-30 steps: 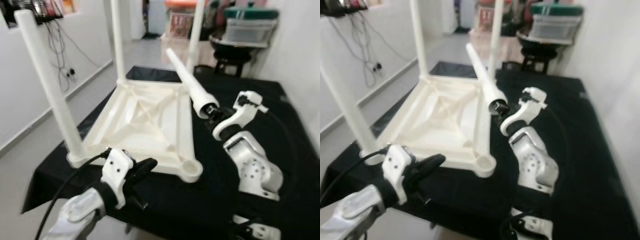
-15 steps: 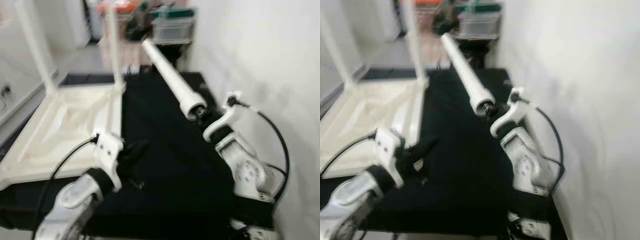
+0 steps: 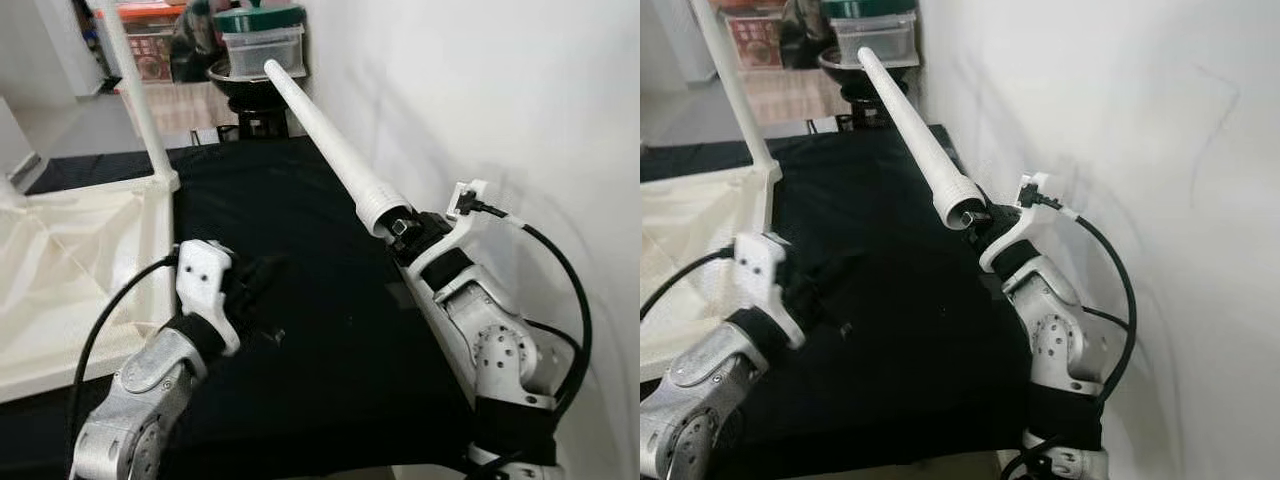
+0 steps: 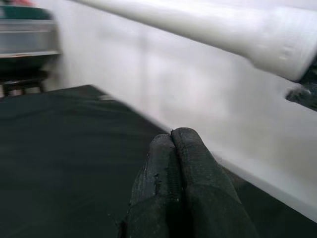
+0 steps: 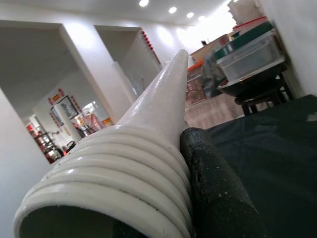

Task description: Building children table

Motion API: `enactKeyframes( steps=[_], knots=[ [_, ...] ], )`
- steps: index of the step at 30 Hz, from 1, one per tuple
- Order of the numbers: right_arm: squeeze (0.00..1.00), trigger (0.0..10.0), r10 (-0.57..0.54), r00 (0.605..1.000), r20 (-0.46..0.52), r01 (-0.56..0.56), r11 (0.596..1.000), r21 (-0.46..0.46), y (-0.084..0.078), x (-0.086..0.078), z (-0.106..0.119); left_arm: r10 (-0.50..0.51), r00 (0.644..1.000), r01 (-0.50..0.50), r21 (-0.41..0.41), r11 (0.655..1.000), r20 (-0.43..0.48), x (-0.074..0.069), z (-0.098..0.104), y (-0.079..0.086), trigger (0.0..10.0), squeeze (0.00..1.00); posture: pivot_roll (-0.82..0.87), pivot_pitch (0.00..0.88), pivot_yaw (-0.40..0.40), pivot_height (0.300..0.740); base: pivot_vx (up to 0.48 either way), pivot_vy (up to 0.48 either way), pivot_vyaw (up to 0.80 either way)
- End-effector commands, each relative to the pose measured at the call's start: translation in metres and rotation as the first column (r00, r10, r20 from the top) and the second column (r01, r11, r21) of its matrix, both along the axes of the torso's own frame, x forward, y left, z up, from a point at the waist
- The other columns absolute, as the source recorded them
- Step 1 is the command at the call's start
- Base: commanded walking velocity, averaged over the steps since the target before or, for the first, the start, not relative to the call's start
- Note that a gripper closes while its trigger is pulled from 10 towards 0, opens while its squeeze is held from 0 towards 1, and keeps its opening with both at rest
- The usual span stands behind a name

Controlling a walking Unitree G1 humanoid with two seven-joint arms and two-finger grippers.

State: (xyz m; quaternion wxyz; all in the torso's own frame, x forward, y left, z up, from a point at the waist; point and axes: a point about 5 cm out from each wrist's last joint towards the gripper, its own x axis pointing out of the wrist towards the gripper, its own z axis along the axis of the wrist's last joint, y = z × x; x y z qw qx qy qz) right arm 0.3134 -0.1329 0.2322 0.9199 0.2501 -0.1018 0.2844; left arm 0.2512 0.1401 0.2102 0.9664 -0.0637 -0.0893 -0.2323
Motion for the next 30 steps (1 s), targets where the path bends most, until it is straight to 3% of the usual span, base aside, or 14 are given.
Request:
enactKeyframes(
  steps=[1, 4, 9, 14, 17, 18, 19, 21, 22, 23, 24, 28, 30],
  knots=[
    [0.00, 10.0, 0.057, 0.997, 0.055, -0.057, 0.998, 0.006, 0.010, -0.005, 0.007, 0.030, 1.000, -0.030, -0.035, 0.999, -0.006, 0.002, 0.003, 0.009, 10.0, 0.00, 0.01, 0.000, -0.001, 0.740, 0.000, 0.480, 0.00],
    [0.00, 10.0, 0.058, 0.997, 0.057, -0.059, 0.998, 0.006, 0.010, -0.006, 0.007, 0.033, 0.999, -0.033, -0.040, 0.999, -0.005, 0.002, 0.004, 0.009, 10.0, 0.00, 0.01, 0.000, -0.001, 0.740, 0.000, 0.480, 0.00],
    [0.00, 10.0, 0.037, 0.996, 0.082, -0.035, 0.999, -0.022, 0.009, -0.005, 0.008, 0.075, 0.997, -0.070, -0.131, 0.989, 0.034, 0.008, 0.022, 0.022, 10.0, 0.00, 0.01, 0.000, 0.001, 0.740, 0.000, 0.288, 0.00],
    [0.00, 10.0, -0.011, 0.995, 0.098, 0.012, 1.000, -0.007, 0.003, -0.002, 0.010, 0.054, 0.997, -0.032, -0.313, 0.949, 0.061, 0.011, 0.042, 0.030, 10.0, 0.00, 0.01, 0.000, 0.003, 0.740, 0.000, 0.000, 0.00],
    [0.00, 10.0, -0.025, 0.995, 0.100, 0.024, 1.000, 0.005, 0.001, -0.001, 0.011, 0.044, 0.997, -0.018, -0.348, 0.937, 0.068, 0.012, 0.046, 0.031, 10.0, 0.00, 0.01, 0.000, 0.003, 0.740, 0.000, 0.000, 0.00],
    [0.00, 10.0, -0.034, 0.994, 0.107, 0.033, 0.999, 0.016, -0.001, -0.001, 0.012, 0.019, 0.997, 0.016, -0.418, 0.908, 0.079, 0.012, 0.050, 0.034, 10.0, 1.00, 0.01, 0.000, 0.005, 0.740, 0.000, 0.000, 0.00],
    [0.00, 10.0, -0.034, 0.994, 0.107, 0.033, 0.999, 0.016, -0.001, -0.001, 0.012, 0.019, 0.997, 0.016, -0.418, 0.908, 0.079, 0.012, 0.050, 0.034, 10.0, 1.00, 0.01, 0.000, 0.005, 0.740, 0.000, 0.000, 0.00],
    [0.00, 10.0, -0.062, 0.990, 0.128, 0.057, 0.998, 0.038, -0.007, 0.000, 0.015, -0.026, 0.995, 0.075, -0.552, 0.831, 0.096, 0.014, 0.060, 0.040, 10.0, 1.00, 0.01, 0.000, 0.005, 0.740, 0.000, 0.000, 0.00],
    [0.00, 10.0, -0.071, 0.988, 0.137, 0.065, 0.997, 0.049, -0.009, 0.000, 0.017, -0.037, 0.994, 0.090, -0.590, 0.803, 0.101, 0.015, 0.063, 0.042, 10.0, 1.00, 0.01, 0.000, 0.005, 0.740, 0.000, 0.000, 0.00],
    [0.00, 10.0, -0.071, 0.988, 0.137, 0.065, 0.997, 0.049, -0.009, 0.000, 0.017, -0.037, 0.994, 0.090, -0.590, 0.803, 0.101, 0.015, 0.063, 0.042, 10.0, 1.00, 0.01, 0.000, 0.005, 0.740, 0.000, 0.000, 0.00],
    [0.00, 10.0, -0.096, 0.983, 0.153, 0.082, 0.992, 0.099, -0.015, -0.001, 0.020, -0.063, 0.993, 0.114, -0.645, 0.755, 0.101, 0.017, 0.066, 0.045, 10.0, 1.00, 0.01, 0.000, 0.005, 0.740, 0.000, 0.000, 0.00],
    [0.00, 10.0, -0.103, 0.982, 0.159, 0.078, 0.984, 0.159, -0.020, -0.002, 0.022, -0.092, 0.990, 0.138, -0.683, 0.717, 0.104, 0.018, 0.068, 0.046, 10.0, 1.00, 0.00, 0.000, 0.010, 0.740, 0.000, 0.000, 0.00],
    [0.00, 10.0, -0.050, 0.980, 0.190, 0.009, 0.977, 0.212, -0.019, -0.008, 0.025, -0.164, 0.979, 0.197, -0.733, 0.652, 0.117, 0.019, 0.071, 0.044, 10.0, 1.00, 0.00, 0.000, 0.011, 0.740, 0.000, 0.000, 0.00]
  ],
)
